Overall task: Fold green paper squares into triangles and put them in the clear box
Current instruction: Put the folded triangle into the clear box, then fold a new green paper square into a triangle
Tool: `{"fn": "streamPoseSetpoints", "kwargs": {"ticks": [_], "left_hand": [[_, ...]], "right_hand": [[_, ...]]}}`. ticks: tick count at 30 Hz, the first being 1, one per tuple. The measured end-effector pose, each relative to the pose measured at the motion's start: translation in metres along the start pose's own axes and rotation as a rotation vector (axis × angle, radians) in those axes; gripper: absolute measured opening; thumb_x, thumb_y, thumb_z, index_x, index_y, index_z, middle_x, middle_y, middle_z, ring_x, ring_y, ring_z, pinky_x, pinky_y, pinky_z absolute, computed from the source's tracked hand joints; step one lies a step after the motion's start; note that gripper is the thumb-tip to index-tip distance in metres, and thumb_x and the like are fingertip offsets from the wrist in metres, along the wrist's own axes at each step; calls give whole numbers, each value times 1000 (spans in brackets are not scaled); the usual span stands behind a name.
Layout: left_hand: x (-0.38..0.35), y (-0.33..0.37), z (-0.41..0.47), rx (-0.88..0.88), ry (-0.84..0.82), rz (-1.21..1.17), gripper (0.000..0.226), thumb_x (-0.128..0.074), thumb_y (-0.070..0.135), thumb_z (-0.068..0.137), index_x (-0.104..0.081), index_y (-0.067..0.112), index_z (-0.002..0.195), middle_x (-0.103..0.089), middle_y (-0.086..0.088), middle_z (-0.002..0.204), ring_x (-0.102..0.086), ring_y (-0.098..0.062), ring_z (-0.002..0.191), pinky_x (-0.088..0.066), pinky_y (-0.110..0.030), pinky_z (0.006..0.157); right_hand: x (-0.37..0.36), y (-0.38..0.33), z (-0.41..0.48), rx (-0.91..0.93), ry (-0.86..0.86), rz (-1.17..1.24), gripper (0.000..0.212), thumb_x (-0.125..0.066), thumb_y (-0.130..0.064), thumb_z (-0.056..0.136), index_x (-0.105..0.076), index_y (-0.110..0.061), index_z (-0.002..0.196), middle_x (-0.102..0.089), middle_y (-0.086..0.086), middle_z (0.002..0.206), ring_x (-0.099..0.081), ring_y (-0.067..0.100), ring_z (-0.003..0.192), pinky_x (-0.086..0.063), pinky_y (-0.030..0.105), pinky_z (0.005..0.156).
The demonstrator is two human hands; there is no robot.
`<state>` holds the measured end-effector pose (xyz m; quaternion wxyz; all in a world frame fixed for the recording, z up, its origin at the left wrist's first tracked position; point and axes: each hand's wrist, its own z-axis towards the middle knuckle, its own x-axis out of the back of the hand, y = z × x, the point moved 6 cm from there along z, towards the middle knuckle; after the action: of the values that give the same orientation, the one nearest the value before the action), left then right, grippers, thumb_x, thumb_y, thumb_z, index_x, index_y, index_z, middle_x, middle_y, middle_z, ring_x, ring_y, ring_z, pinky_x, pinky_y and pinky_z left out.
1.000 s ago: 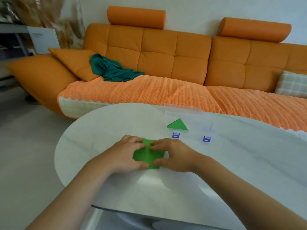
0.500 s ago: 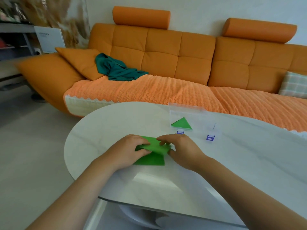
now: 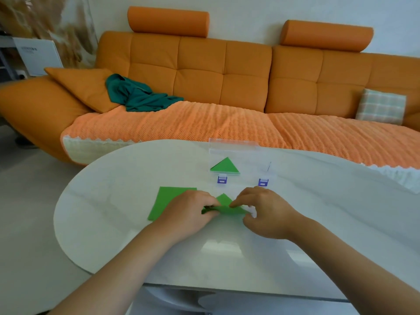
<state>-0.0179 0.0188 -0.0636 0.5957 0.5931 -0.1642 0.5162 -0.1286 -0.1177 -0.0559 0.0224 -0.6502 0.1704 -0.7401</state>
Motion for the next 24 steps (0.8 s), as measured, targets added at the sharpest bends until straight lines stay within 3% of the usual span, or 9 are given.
{"fn": "streamPoseSetpoints", "kwargs": {"ticks": [3,5,9,11,14,17,21,24], "left_hand": [[-10,6,5,-8,-25,-8,13,-69,32,87,-76,32,99,-70,16,93,-59,-3,85,-50,-29,80],[-16,11,8,-33,-62,-27,16,-70,34,85,-76,32,99,-72,17,97,-61,-2,92,-51,-30,86],[-28,23,12,-94,-119,-61,19,-69,40,81,-77,33,97,-73,18,98,-62,1,97,-51,-31,89],[-31,27,14,-122,-122,-74,20,-70,43,80,-78,33,96,-73,20,98,-62,3,98,-51,-30,91],[-34,29,17,-127,-114,-68,31,-65,54,79,-78,31,96,-72,20,98,-60,3,100,-50,-31,91],[-36,27,20,-127,-100,-63,37,-62,56,80,-77,27,96,-72,17,99,-58,0,99,-49,-31,90],[-39,26,23,-130,-80,-63,28,-66,49,82,-77,25,90,-67,18,111,-54,-1,107,-44,-25,93],[-38,26,25,-108,-45,-57,20,-69,47,83,-74,28,84,-60,20,118,-47,1,117,-36,-21,100]], "right_hand": [[5,31,-10,-179,-39,176,58,-44,-1,79,-65,-34,121,-61,-17,119,-54,4,102,-46,24,95],[8,46,-11,-253,18,238,57,-39,1,82,-66,-35,117,-63,-15,115,-56,6,103,-45,22,94],[0,56,-5,-281,33,173,28,-53,-30,96,-65,-36,121,-59,-12,114,-54,7,90,-43,24,87],[-6,56,-1,-272,9,81,32,-57,-45,94,-62,-37,124,-54,-9,113,-55,9,93,-45,27,88],[-6,54,4,-248,20,35,33,-61,-50,90,-66,-38,121,-51,-9,112,-56,12,103,-45,29,89],[-2,55,7,-249,57,119,25,-69,-45,85,-71,-35,108,-56,-12,112,-58,8,99,-45,26,89],[-1,57,8,-295,33,288,15,-75,-33,82,-65,-36,94,-62,-17,102,-51,-6,70,-38,11,66],[0,59,10,-303,37,366,15,-75,-26,82,-64,-34,83,-65,-14,90,-52,-6,64,-36,7,58]]}}
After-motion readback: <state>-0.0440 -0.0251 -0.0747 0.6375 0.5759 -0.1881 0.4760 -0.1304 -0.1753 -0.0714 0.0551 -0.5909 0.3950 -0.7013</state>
